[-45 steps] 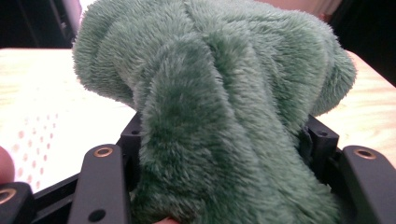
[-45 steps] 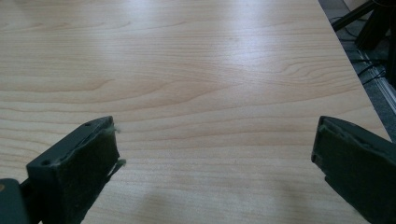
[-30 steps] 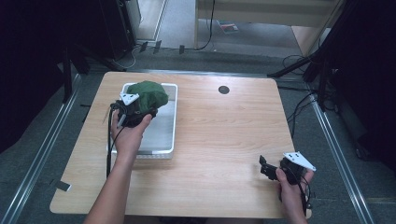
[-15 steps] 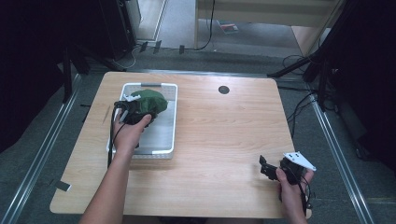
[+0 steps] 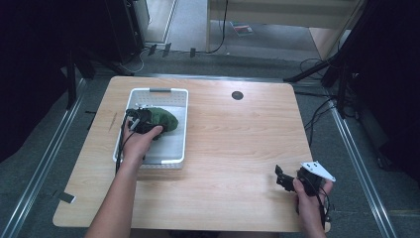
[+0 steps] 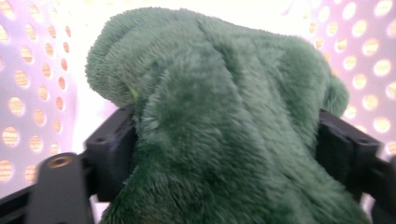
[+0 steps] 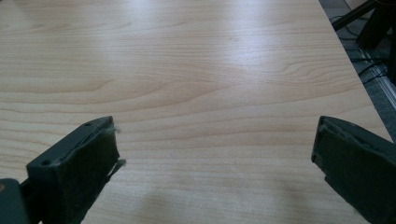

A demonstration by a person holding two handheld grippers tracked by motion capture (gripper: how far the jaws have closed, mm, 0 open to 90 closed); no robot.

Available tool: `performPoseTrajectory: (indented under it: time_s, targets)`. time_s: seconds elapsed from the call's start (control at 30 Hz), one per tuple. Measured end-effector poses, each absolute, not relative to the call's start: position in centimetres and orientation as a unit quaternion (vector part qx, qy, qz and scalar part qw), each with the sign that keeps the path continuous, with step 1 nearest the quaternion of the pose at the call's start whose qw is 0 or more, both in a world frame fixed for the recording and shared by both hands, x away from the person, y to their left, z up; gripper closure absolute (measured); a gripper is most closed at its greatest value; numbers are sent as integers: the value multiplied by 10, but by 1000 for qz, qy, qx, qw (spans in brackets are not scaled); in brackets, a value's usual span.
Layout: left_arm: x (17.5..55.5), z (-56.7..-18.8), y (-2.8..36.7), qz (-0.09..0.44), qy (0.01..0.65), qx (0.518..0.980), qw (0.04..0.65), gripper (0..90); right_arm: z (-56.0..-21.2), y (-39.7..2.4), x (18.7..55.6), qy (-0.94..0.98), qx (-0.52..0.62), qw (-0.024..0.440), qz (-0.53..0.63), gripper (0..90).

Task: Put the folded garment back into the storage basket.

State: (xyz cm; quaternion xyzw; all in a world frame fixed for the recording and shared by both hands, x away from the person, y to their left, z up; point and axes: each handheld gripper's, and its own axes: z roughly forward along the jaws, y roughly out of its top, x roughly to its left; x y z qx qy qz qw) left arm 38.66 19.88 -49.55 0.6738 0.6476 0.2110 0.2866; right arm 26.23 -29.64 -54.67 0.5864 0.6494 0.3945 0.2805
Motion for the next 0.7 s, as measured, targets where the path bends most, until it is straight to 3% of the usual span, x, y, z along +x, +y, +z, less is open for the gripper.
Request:
performPoseTrajectory:
  time_s: [0.13,0.2,0.7]
  targets:
    - [386,-489,204,195,667,652,303,85,-547,-296,262,649,587,282,394,8]
    - [383,-484,205,181,655,657,327,1,-547,-297,262,650,584,282,395,8]
    - [352,-447,209,207,622,657,372,0,-547,-296,262,651,583,285,393,8]
